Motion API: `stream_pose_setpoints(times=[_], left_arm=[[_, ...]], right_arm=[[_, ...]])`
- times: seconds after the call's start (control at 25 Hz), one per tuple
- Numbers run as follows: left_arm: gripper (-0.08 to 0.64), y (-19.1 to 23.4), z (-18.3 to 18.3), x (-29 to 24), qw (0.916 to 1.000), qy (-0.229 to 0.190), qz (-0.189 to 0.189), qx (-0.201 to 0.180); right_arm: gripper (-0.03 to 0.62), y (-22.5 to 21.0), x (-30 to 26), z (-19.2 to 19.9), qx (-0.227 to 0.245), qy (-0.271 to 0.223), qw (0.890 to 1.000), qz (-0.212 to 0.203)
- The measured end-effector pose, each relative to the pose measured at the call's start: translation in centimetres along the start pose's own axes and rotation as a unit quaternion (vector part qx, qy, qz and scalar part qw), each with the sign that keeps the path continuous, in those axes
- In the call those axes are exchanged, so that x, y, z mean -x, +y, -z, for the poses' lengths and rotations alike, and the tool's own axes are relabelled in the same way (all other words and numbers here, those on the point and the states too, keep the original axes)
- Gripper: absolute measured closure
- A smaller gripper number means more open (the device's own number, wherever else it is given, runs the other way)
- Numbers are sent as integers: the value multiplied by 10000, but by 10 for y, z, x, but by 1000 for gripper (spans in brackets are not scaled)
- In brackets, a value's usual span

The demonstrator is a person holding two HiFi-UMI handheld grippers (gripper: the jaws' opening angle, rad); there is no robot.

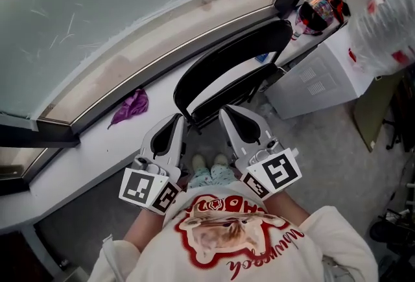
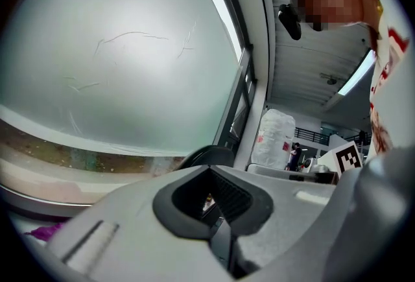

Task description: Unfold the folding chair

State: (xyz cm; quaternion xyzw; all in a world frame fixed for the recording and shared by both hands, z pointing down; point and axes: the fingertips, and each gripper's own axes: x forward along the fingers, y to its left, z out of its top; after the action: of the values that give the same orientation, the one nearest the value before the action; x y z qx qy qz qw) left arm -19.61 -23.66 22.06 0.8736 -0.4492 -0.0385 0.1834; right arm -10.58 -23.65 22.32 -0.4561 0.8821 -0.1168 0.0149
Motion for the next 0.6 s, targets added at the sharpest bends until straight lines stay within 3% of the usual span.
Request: stream_pose_setpoints(times=[0.28, 0.6], left_arm=[[539, 36, 34, 2, 9970, 213, -738, 11], [444, 69, 100, -9, 9896, 927, -1095, 55]], right_arm=[[571, -14, -4, 15, -113, 219, 9997, -31], [571, -30, -6, 37, -245, 401, 9989, 41]])
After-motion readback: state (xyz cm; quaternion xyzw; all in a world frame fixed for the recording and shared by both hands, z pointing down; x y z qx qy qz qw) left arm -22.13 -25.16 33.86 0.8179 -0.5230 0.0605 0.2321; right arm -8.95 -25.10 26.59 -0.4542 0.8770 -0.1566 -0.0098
